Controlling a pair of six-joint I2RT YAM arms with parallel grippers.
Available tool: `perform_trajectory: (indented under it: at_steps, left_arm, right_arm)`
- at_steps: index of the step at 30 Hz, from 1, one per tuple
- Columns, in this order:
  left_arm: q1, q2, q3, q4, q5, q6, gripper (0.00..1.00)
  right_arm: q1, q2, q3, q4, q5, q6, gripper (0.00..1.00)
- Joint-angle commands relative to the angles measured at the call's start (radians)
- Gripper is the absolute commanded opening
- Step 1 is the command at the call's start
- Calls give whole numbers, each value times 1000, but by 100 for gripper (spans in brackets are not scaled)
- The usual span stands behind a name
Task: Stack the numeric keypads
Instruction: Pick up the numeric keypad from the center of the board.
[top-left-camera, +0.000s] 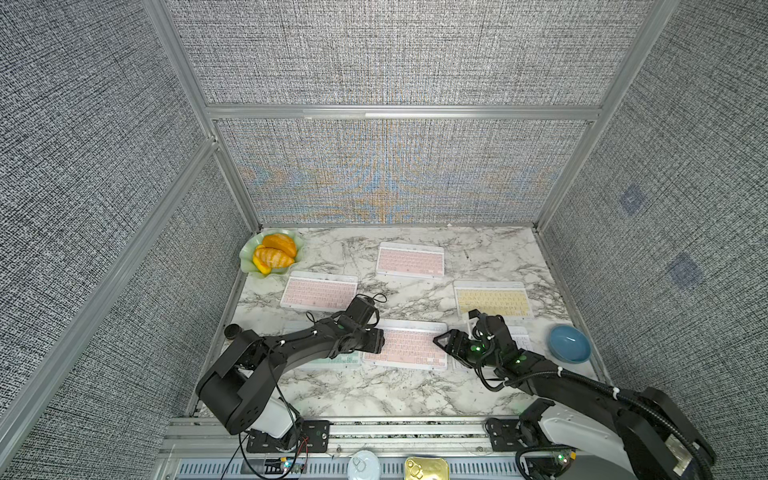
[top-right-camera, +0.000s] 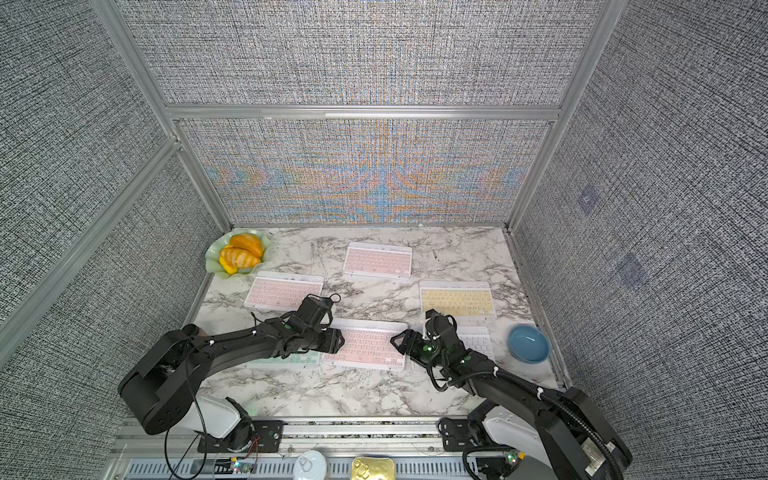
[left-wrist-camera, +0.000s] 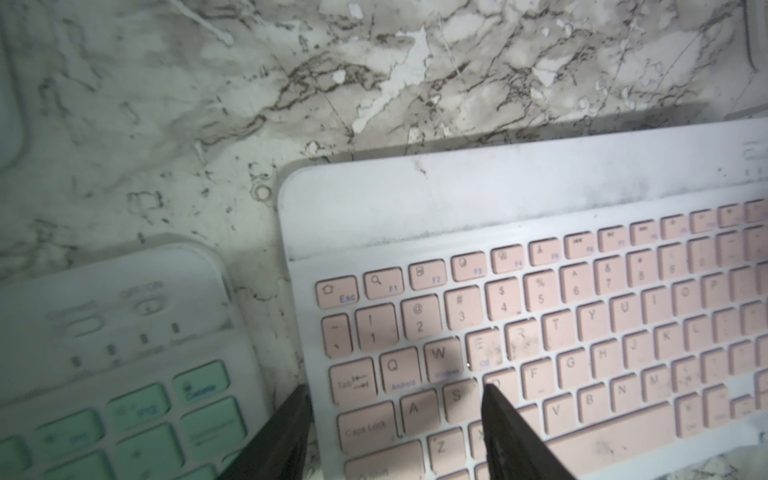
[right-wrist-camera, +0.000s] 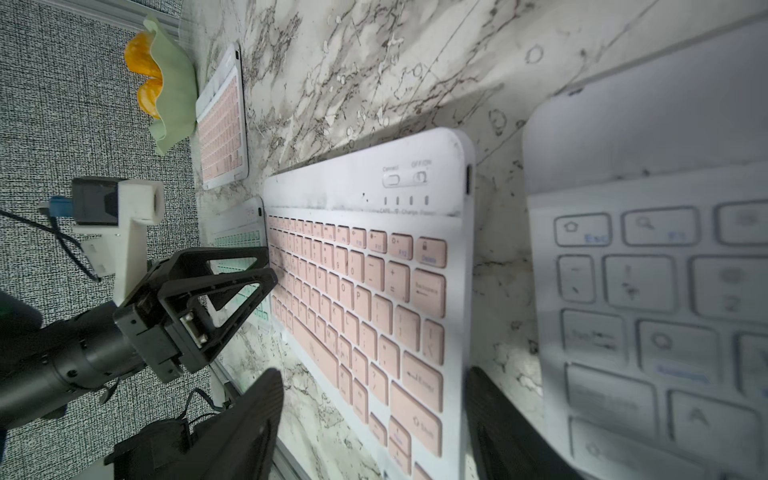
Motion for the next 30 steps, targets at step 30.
perform_trajectory:
  at_steps: [30]
  left_arm:
    - [-12,18,-52,29,282,25,65]
  right_arm:
    - [6,-108,59,71,-220,58,73]
